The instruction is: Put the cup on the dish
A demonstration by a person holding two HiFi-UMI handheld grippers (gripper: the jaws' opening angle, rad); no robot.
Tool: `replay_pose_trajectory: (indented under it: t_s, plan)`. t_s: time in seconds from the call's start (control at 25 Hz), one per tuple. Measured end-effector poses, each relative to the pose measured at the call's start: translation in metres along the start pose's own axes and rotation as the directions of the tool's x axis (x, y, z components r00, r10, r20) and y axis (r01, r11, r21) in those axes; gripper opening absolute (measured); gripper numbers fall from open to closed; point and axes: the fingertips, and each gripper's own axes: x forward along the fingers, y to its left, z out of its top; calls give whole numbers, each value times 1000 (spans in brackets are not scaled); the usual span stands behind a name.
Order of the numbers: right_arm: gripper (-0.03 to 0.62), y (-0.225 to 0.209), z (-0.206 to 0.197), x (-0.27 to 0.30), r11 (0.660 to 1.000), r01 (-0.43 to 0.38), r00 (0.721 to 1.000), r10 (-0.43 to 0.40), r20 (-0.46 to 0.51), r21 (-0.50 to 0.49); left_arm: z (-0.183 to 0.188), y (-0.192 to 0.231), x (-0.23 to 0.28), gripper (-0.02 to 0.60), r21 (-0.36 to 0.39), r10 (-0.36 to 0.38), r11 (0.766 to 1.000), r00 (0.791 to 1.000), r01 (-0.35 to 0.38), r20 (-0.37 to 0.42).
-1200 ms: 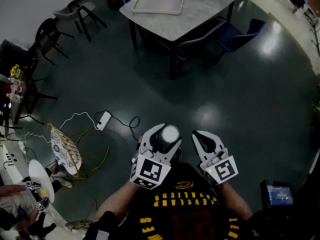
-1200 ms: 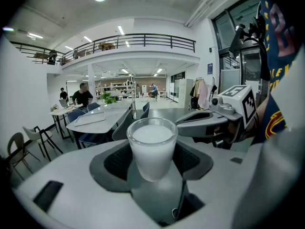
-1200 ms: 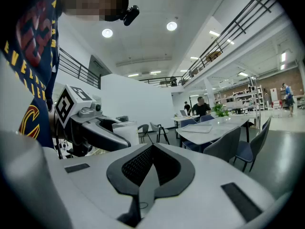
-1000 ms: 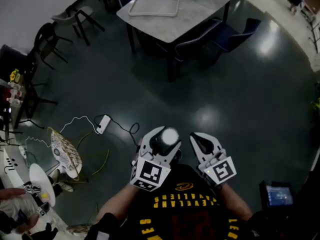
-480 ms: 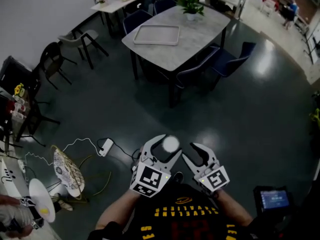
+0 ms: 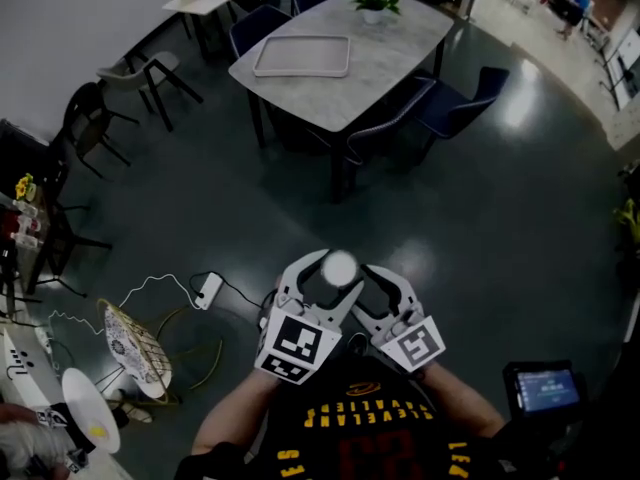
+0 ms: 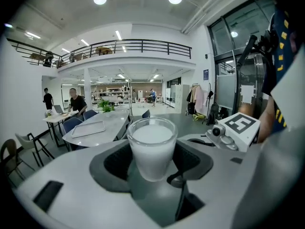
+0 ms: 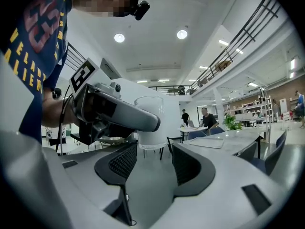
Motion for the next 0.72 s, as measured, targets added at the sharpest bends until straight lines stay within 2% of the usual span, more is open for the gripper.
replay_pose_trajectory:
  t_s: [0.32,0.48,0.6,0.72]
  plan:
    - [219,-4,12,51,993,60,998,-56,39,-102,-7,36,9,264,-10,-42,999,999,42,-23]
    - [218,-5,20,75,992,87,995,-82,61,-96,-8,55,8,264,-12,-58,998,998,58,-24]
    - [218,-4,27,88,991,96,993,-90,71,-96,-3,68,3,264,-5,-67,998,998,67,-5]
    - [218,-1,35,98,989,115,991,-108,78,-98,6,79,-6,264,-6,-79,997,996,80,51]
